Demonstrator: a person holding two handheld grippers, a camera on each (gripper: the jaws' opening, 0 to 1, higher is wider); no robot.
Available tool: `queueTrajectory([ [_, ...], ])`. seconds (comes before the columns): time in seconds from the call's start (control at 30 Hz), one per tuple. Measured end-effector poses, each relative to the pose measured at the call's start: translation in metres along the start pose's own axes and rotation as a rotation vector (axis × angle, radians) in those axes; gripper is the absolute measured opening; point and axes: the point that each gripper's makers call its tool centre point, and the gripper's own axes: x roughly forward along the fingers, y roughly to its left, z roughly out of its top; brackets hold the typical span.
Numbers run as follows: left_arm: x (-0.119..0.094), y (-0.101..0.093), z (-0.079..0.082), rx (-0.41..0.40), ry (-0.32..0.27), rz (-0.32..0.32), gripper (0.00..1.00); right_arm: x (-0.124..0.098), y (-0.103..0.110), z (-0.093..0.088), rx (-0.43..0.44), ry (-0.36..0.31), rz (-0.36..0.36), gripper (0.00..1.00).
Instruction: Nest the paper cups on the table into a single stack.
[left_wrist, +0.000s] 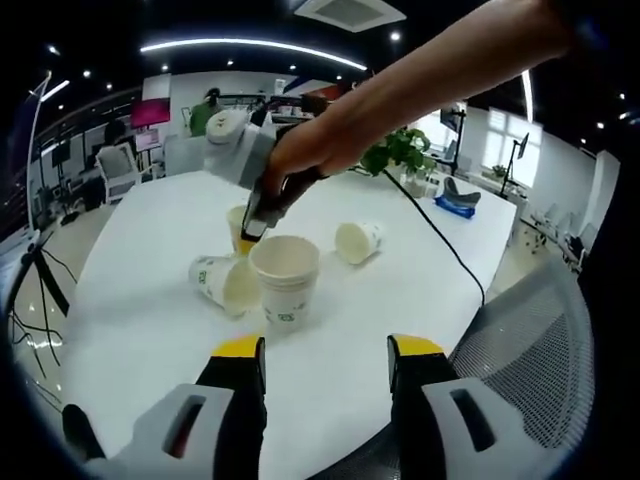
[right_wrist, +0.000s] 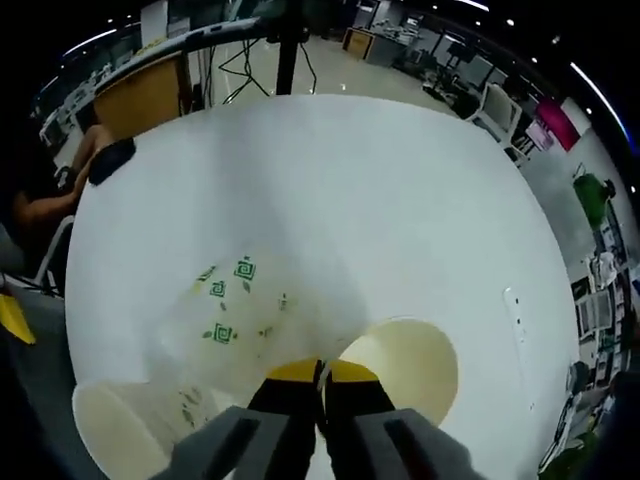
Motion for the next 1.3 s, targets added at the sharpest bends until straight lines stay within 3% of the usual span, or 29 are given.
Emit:
queueTrajectory([
  [0.13,0.000,0.000,0.000,-0.001,0.001,0.001,0.48,-0.013,0.002,-0.004,0.008,-0.013,-0.012,0.00],
  [0.33,-0.001,0.000,0.001,0.005,-0.004,0.004,0.49,-0.038,-0.013,0.002,0.052,-0.070,-0.049,0.00],
  [0.6,0.001,0.001,0.000,0.011,-0.005,0.004,0.49,-0.083,-0.008,0.006,0.021,-0.132,-0.071,0.00],
  [0.83,0.001,0.006,0.000,-0.006,-0.015,0.015,0.49,-0.106,-0.003,0.008,-0.001,-0.170,-0.064,0.00],
  [1.03,0.000,0.006,0.001,0.006,-0.022,0.019,0.49,-0.137,0.030,0.018,-0.072,-0.200,-0.023,0.00],
  [1.13,-0.001,0.008,0.003,-0.006,-0.033,0.024,0.48,-0.141,0.039,0.015,-0.088,-0.208,-0.009,0.00],
  [1.3,-0.002,0.008,0.005,-0.006,-0.045,0.027,0.48,-0.150,0.071,0.015,-0.143,-0.194,0.035,0.00],
])
